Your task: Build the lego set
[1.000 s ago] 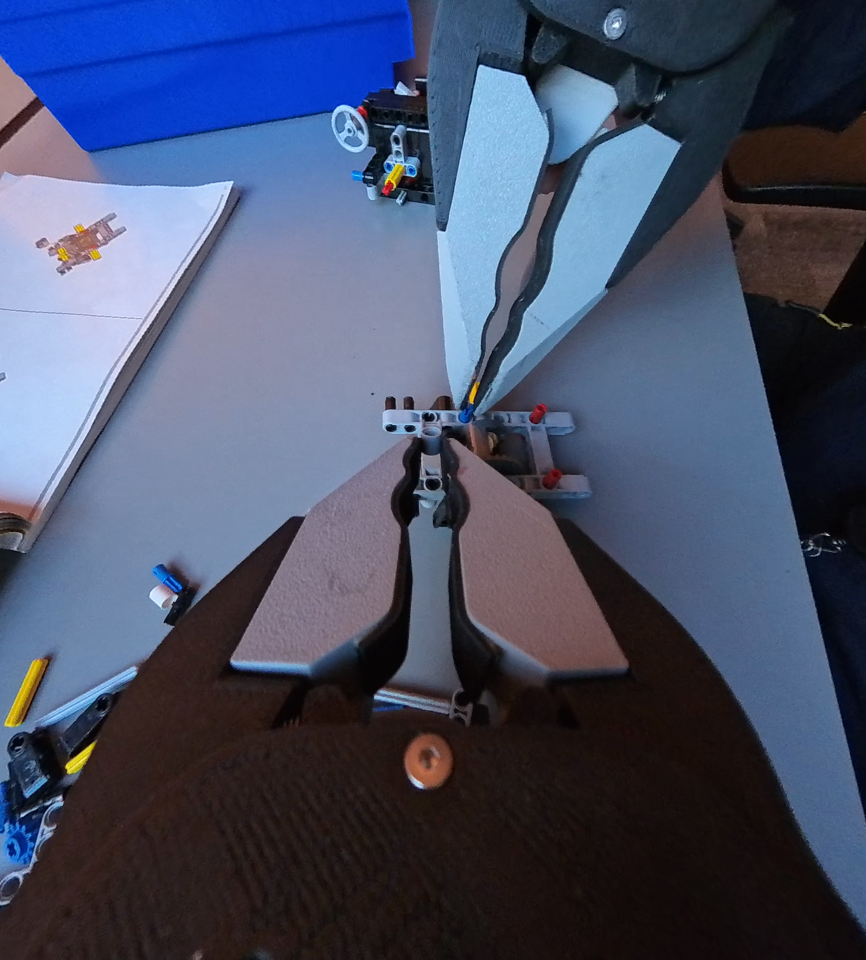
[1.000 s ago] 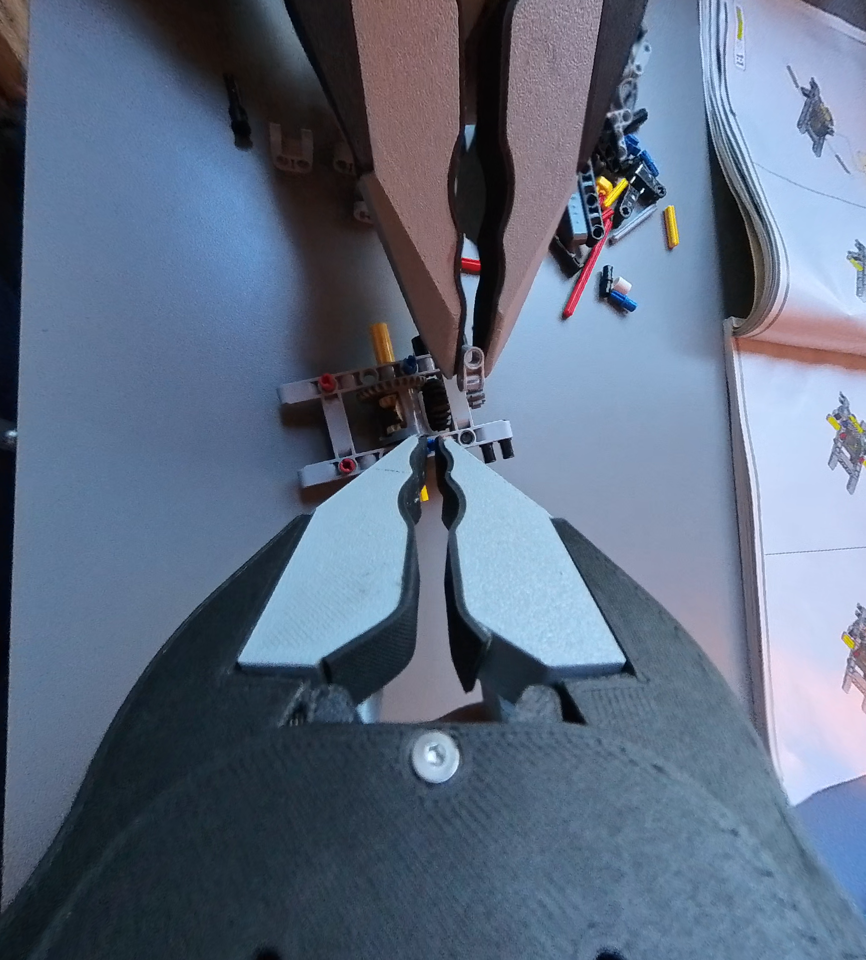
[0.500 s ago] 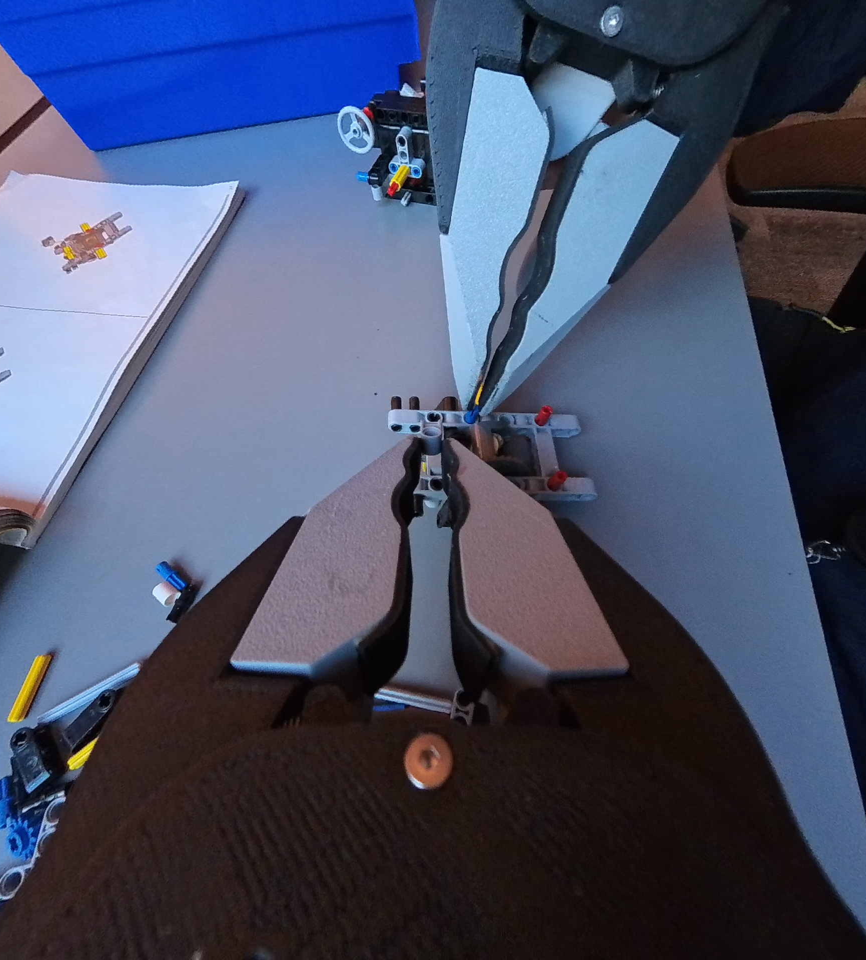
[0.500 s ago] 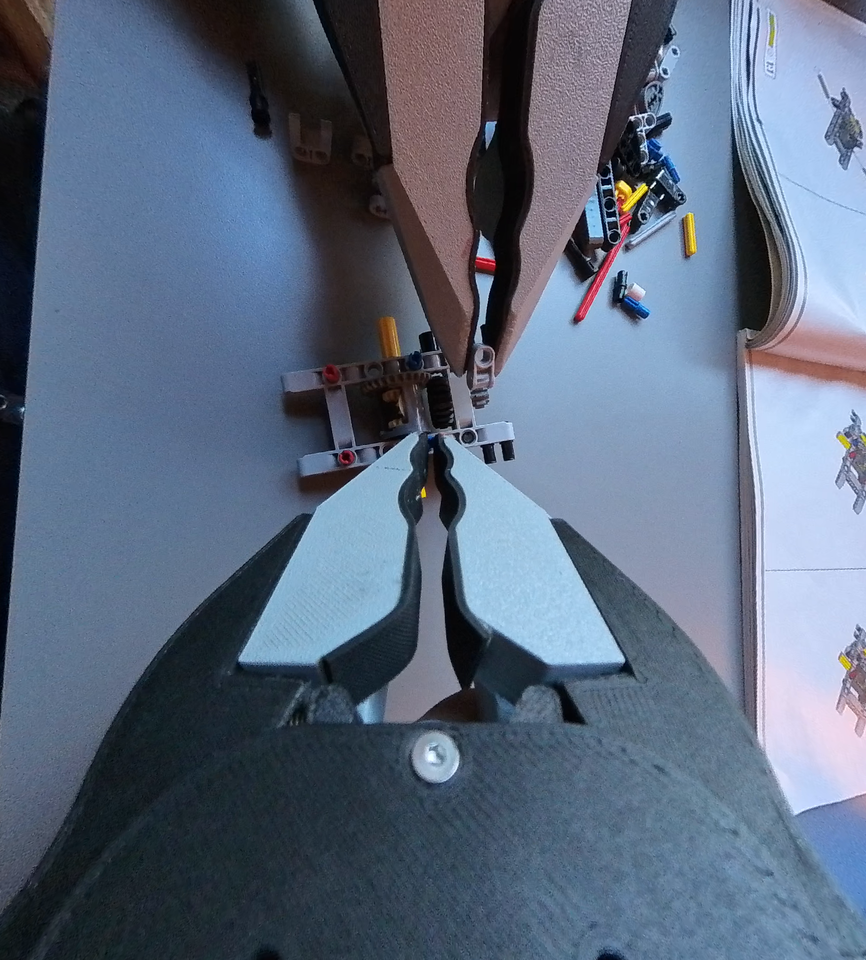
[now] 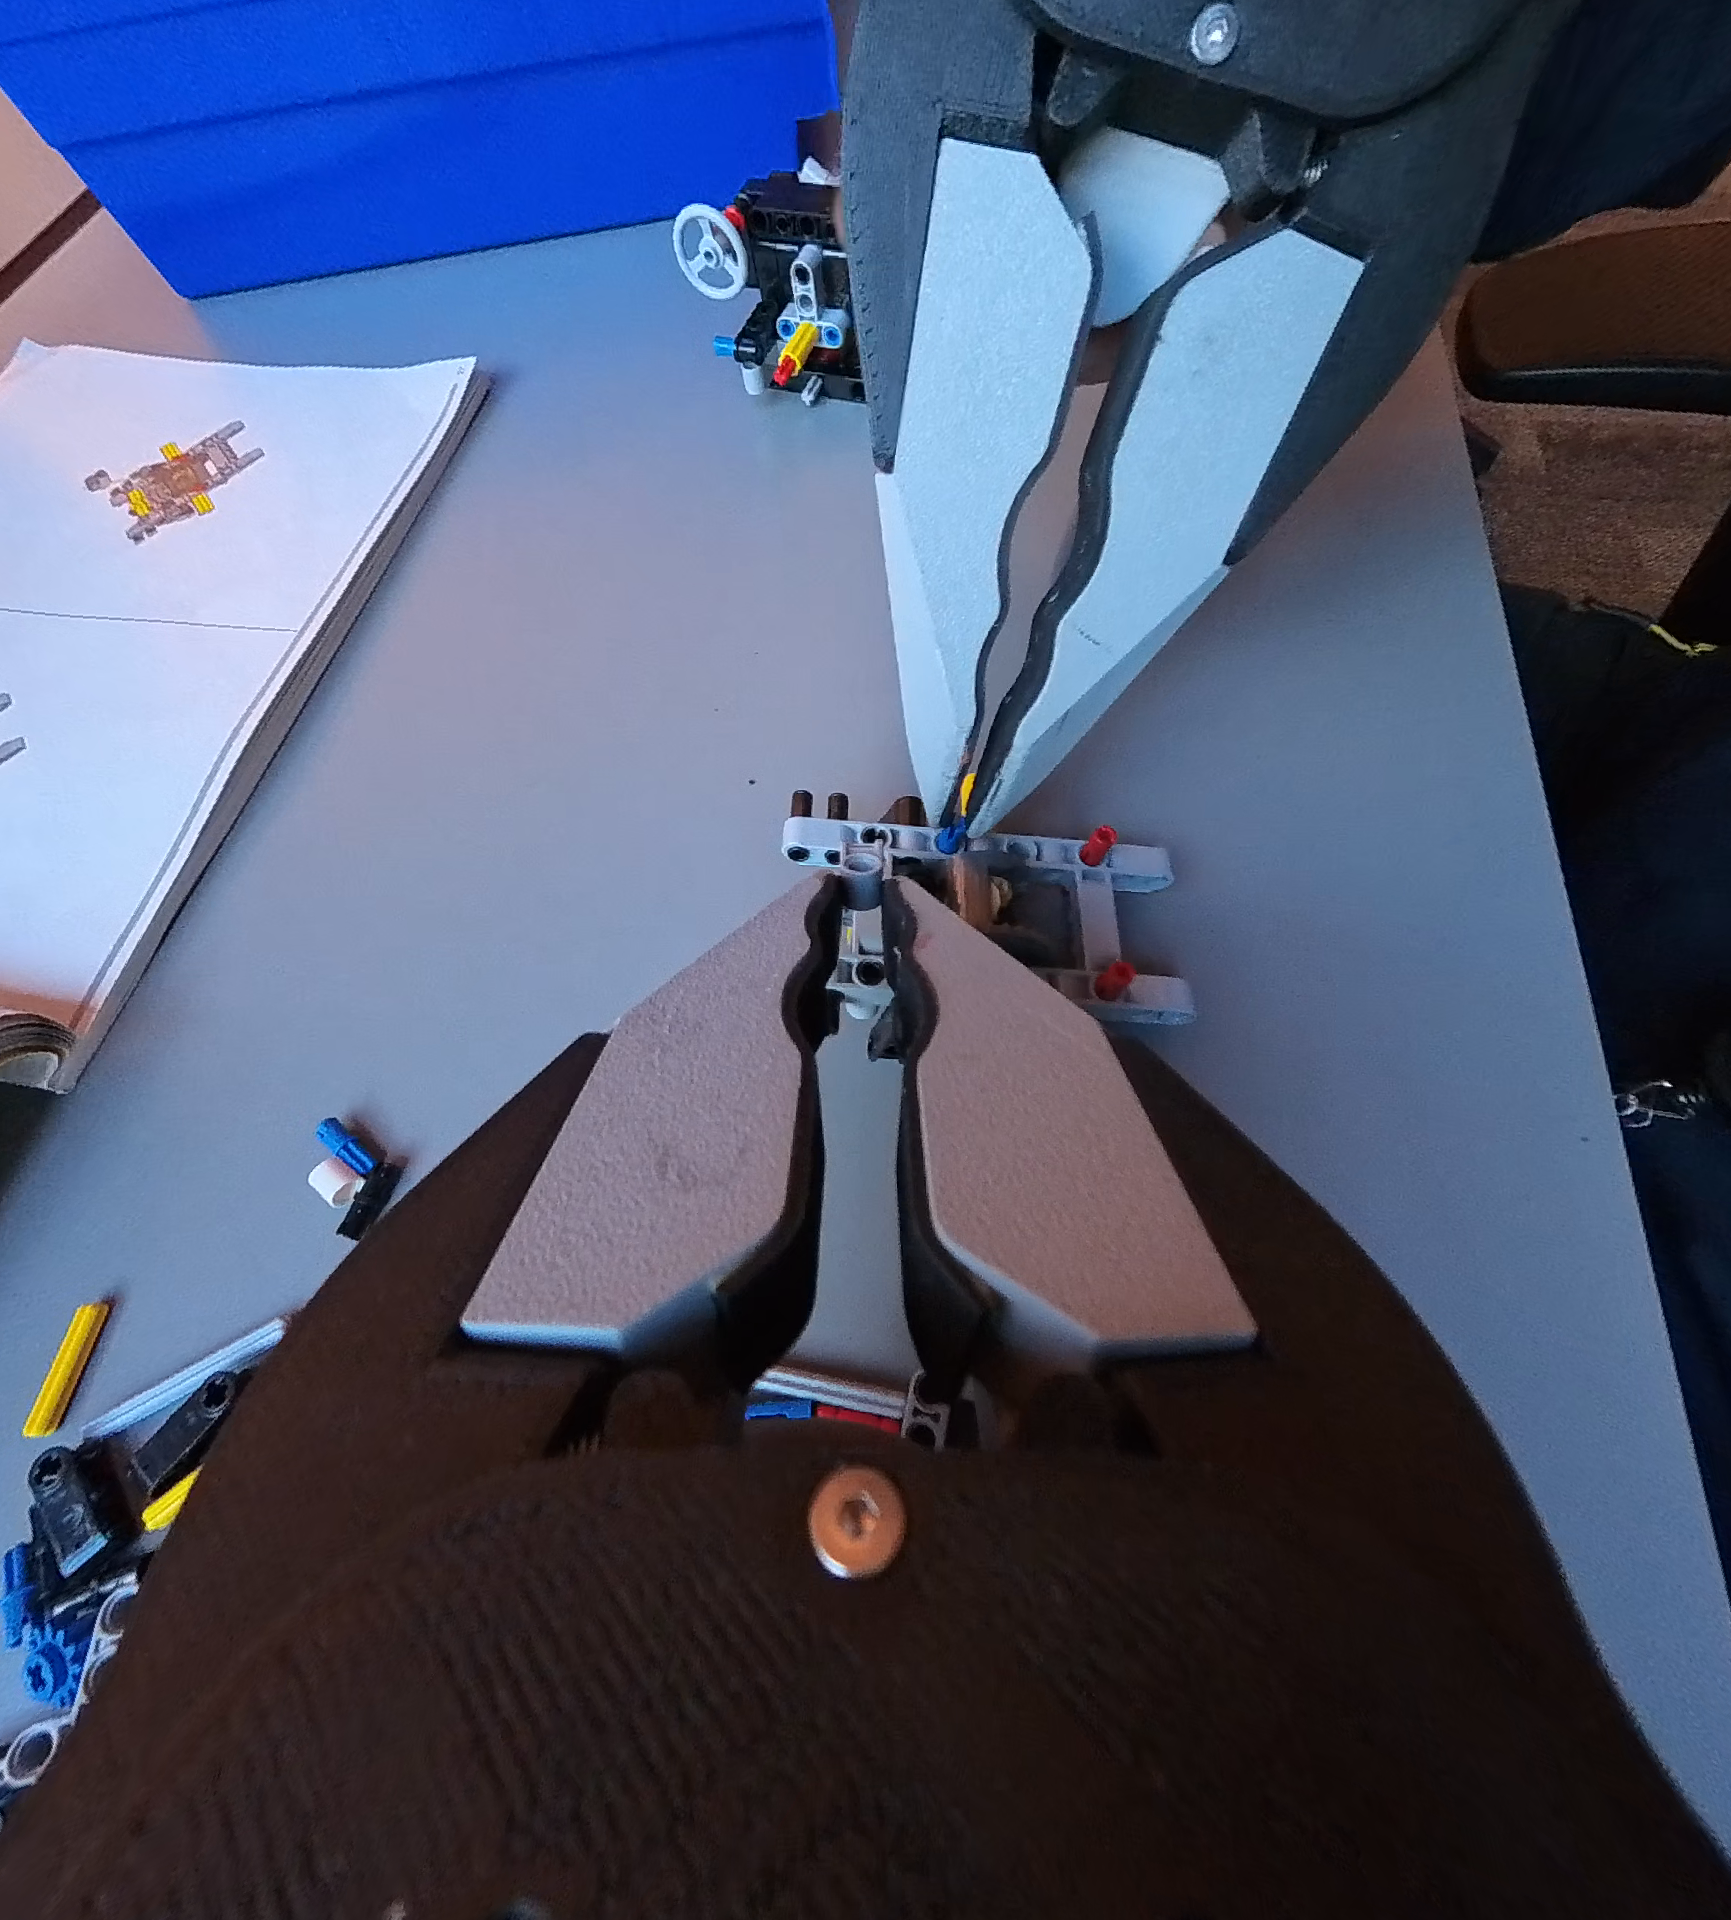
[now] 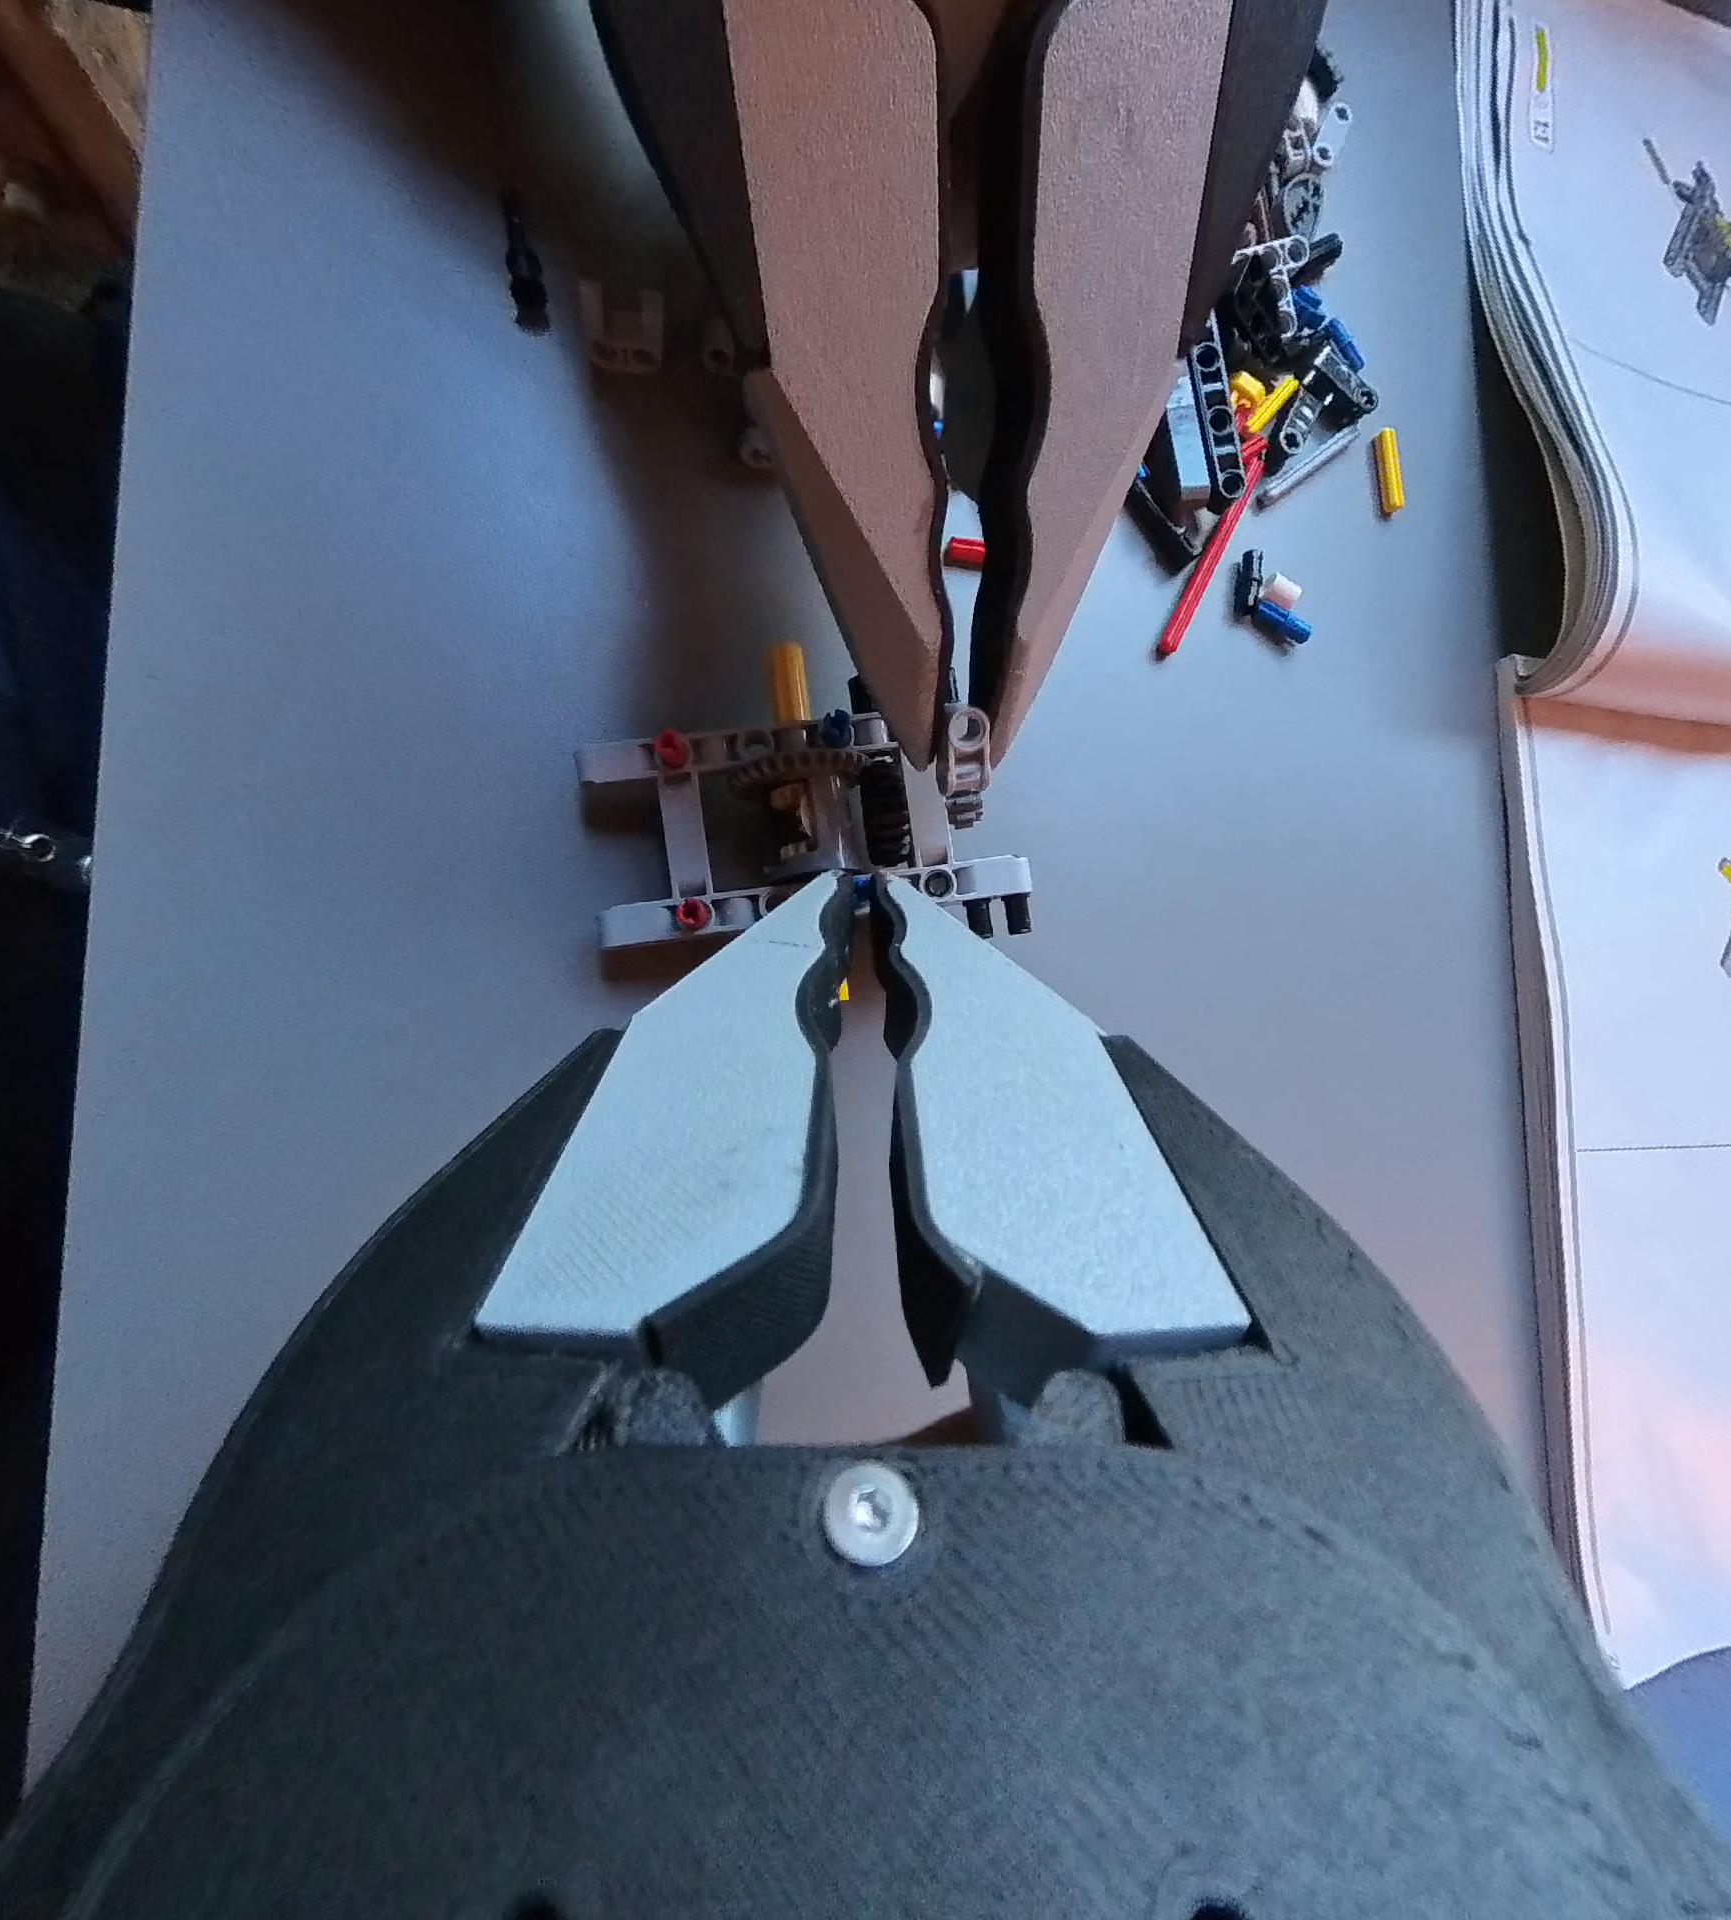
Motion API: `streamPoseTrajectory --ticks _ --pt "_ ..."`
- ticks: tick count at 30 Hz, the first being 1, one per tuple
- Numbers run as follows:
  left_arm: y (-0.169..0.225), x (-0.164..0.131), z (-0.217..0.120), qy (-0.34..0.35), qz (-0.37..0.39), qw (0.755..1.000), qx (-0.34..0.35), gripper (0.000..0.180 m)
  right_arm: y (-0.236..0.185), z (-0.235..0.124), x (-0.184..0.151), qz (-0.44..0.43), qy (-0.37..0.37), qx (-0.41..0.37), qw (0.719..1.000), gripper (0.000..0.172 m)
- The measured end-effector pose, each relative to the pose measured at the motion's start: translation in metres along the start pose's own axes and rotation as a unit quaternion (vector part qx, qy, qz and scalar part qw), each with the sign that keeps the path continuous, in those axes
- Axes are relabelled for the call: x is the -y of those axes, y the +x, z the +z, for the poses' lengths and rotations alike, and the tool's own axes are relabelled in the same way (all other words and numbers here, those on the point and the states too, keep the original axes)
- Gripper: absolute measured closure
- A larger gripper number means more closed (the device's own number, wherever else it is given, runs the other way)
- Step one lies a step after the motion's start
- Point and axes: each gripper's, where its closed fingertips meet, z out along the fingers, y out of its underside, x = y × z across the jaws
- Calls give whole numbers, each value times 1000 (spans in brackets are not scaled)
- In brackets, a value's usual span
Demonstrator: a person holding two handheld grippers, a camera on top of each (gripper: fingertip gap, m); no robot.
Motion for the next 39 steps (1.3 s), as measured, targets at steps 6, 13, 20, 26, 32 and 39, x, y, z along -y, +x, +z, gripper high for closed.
streamPoseTrajectory --ticks 6,13,20,26,32,39 --pt "0 0 0 0 -1 1000 0 176 0 1 0 -20 -18 2 1000 172" --pt "0 0 0 -1 0 1000 1 176 1 1 0 -28 -32 8 999 172" --pt "-1 -1 0 -1 -2 1000 0 176 -1 1 -1 -44 -53 35 997 172" --pt "-1 -2 0 -3 -2 1000 0 176 -1 2 0 -47 -52 37 997 172" --pt "0 -2 0 -5 0 1000 0 176 0 5 4 -15 -35 38 999 172" --pt "1 1 -1 9 9 1000 -1 176 7 -16 24 41 48 10 998 172"
